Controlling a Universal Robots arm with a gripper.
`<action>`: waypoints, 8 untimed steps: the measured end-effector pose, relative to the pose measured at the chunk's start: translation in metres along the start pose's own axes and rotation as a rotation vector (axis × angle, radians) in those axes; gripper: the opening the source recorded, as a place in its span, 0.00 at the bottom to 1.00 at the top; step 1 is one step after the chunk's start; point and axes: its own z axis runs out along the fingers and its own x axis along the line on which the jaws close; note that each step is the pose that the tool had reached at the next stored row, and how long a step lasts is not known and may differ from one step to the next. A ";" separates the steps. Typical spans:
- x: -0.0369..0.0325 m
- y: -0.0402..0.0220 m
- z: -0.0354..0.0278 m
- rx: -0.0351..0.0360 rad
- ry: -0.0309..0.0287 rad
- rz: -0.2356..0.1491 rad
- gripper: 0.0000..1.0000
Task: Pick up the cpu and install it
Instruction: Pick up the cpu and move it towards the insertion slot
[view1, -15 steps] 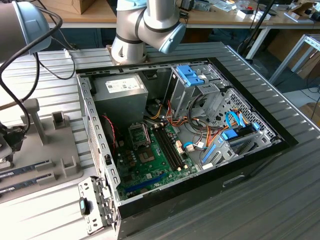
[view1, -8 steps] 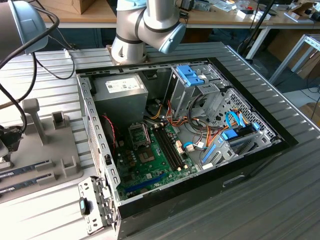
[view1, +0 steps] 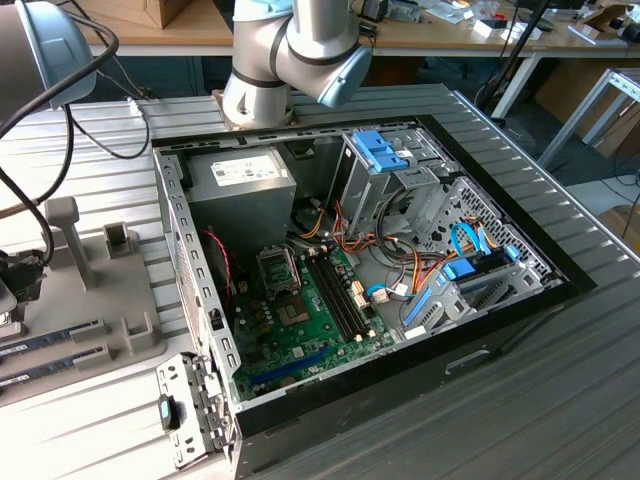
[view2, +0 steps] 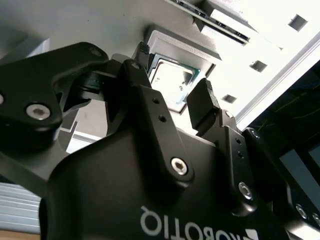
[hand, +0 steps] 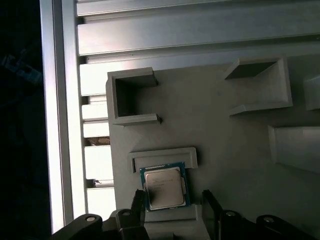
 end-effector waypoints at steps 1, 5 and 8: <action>0.0000 0.0009 0.0009 0.0017 0.0008 -0.017 0.57; 0.0023 0.0070 0.0036 0.0026 0.0013 -0.033 0.57; 0.0033 0.0069 0.0050 0.0040 0.0021 -0.064 0.57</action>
